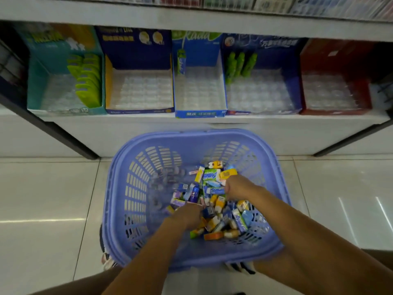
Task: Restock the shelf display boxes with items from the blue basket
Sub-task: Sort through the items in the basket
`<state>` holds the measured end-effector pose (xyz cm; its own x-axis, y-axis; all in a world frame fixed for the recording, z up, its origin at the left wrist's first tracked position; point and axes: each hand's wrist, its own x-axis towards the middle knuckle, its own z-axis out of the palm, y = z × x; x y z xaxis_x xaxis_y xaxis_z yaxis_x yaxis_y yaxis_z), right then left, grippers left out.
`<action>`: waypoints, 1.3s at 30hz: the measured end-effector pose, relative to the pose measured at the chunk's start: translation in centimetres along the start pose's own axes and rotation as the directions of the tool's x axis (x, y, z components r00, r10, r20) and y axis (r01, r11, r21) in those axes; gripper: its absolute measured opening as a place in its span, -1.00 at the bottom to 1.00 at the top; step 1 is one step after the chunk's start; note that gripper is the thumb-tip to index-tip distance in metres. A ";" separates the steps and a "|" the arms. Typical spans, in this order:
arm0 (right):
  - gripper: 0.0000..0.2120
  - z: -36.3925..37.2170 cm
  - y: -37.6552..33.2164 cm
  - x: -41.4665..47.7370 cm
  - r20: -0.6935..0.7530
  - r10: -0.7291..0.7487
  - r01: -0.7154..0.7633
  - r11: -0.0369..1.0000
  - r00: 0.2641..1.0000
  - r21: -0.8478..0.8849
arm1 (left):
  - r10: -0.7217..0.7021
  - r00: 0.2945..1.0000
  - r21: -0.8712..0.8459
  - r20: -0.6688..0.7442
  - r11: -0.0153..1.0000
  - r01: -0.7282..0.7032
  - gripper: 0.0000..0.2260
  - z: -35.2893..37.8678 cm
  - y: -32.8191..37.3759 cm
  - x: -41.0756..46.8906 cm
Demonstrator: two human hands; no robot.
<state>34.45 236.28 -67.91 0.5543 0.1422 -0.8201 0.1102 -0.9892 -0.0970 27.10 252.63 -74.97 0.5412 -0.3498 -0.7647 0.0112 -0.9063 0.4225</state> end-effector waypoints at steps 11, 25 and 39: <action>-0.60 3.7 1.0 5.0 -0.213 -0.160 0.122 0.976 0.964 -0.180 | -0.018 0.999 -0.203 -0.040 0.979 0.009 -0.72 0.1 -1.2 0.9; -0.72 2.6 1.9 0.0 0.129 -0.093 0.128 0.948 0.987 -0.291 | -0.040 0.997 -0.685 -0.067 0.728 -0.016 -0.86 -3.0 1.5 0.5; -0.87 -3.4 1.0 -3.8 -0.199 -0.308 0.366 0.763 0.931 0.533 | 0.017 0.958 -0.738 -0.288 0.634 -0.233 -0.58 -8.5 2.6 -3.2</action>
<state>35.21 234.84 -62.99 0.6457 0.4439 -0.6213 -0.1525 -0.7223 -0.6746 32.55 253.39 -67.29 0.7603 -0.2822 -0.5851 0.5013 -0.3181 0.8047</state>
